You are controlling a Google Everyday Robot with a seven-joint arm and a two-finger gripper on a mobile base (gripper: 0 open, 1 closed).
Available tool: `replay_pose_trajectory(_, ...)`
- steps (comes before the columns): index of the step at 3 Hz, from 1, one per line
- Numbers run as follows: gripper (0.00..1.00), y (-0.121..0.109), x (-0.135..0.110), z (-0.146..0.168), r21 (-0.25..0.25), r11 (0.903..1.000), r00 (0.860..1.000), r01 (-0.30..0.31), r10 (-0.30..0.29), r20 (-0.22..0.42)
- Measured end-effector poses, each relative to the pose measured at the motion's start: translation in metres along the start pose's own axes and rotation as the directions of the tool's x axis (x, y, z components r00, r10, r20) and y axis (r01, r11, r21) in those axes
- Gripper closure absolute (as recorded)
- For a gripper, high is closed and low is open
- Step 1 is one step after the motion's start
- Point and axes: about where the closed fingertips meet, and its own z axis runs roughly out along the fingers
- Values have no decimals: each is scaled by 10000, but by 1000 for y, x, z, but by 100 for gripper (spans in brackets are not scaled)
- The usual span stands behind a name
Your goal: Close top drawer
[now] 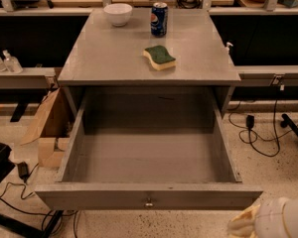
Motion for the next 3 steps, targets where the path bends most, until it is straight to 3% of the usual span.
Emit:
replay_pose_trajectory(1,100,10,-13,56,-187,9996,9880,209,-178,1534)
replay_pose_trajectory(2,100,4,-26,102,-54,9988,9632,479,-448,2652)
replay_pose_trajectory(3,100,-18,-34,128,192,9985,9374,512,-547,3440)
